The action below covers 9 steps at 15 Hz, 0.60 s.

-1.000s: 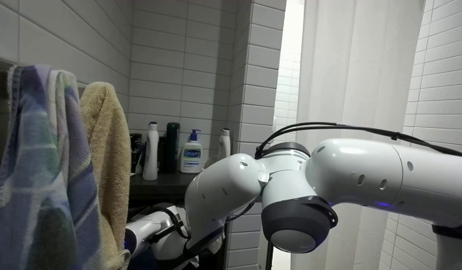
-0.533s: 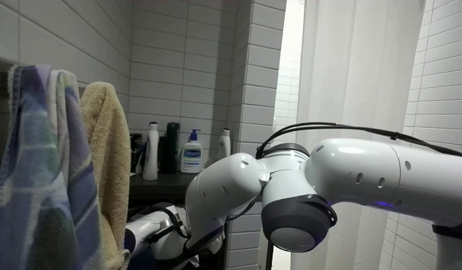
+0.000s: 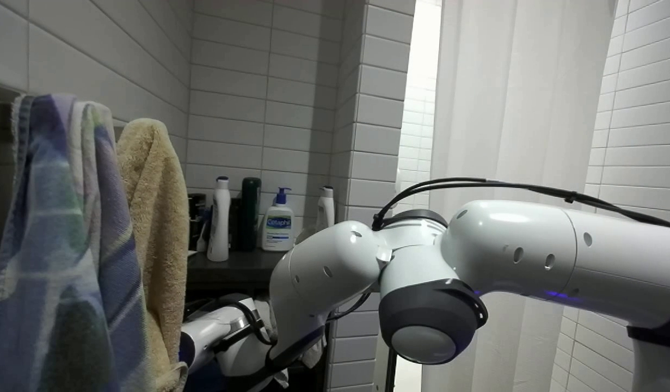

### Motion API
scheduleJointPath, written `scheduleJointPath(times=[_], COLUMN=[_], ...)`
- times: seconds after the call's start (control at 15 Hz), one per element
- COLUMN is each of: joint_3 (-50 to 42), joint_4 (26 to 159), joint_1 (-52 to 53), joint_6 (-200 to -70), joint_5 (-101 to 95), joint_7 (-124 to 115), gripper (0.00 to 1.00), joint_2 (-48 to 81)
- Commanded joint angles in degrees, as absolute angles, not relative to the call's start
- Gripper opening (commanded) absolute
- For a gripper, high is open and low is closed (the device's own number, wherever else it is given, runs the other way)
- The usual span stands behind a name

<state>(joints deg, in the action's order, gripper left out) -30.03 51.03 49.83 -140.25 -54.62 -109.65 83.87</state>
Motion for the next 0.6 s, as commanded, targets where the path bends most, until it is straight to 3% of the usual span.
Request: scheduleJointPath(times=[0.0,0.4,0.53], joint_3=[-28.67,-28.0,-27.94], joint_4=[49.25,48.66,48.72], joint_1=[47.89,46.83,46.78], joint_6=[-139.48,-139.33,-139.6], joint_5=[-57.57,-59.5,-59.48], joint_7=[-109.42,-109.92,-110.2], gripper=[0.5,0.02,0.02], joint_2=[83.87,83.87,83.87])
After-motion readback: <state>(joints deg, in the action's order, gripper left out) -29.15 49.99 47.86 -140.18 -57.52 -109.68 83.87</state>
